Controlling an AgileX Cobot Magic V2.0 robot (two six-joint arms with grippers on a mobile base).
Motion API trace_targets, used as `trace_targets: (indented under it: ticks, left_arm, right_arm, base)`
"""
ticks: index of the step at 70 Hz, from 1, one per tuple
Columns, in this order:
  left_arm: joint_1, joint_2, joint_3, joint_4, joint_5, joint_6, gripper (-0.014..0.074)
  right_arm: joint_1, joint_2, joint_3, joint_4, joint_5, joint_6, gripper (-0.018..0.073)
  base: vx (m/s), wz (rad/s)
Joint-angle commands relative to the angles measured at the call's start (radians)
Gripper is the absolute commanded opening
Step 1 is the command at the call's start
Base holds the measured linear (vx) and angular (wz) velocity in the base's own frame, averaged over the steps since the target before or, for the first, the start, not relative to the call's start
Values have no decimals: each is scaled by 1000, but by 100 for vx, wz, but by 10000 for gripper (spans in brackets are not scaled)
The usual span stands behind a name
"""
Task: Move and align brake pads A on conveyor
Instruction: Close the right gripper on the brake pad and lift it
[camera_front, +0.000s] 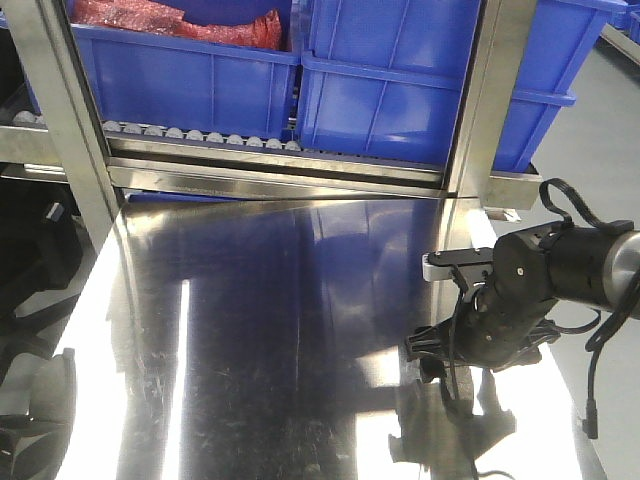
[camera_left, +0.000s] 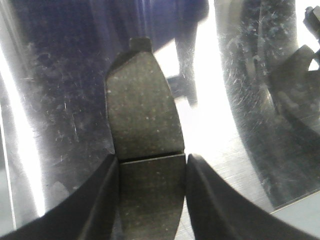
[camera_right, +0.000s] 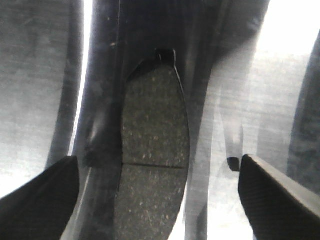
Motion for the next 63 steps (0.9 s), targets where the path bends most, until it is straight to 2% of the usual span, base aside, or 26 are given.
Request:
trace_targets:
  ticks: [1,18,26,51,63]
  left_arm:
    - [-3,-4,-30,-11,-67,0,83]
    - [-3,-4,-30,-11,-67,0,83]
    - [-3,-4,-30,-11,-67,0,83]
    - [-3,-4,-30,-11,-67,0,83]
    - [-3,-4,-30,-11,-67,0,83]
  right_arm:
    - [-1,-38,-28,0,-29,-10,592]
    - [-1,-27,-28,0,-29,-14,552]
    - [-1,-27,-28,0,-27,-14,504]
    - [-1,-27,-28,0,-30,-15,223]
    - [-1,-27,-28,0,-29,-15,125]
  base:
    - [0,0]
    - [0,0]
    - [0,0]
    - [0,0]
    - [0,0]
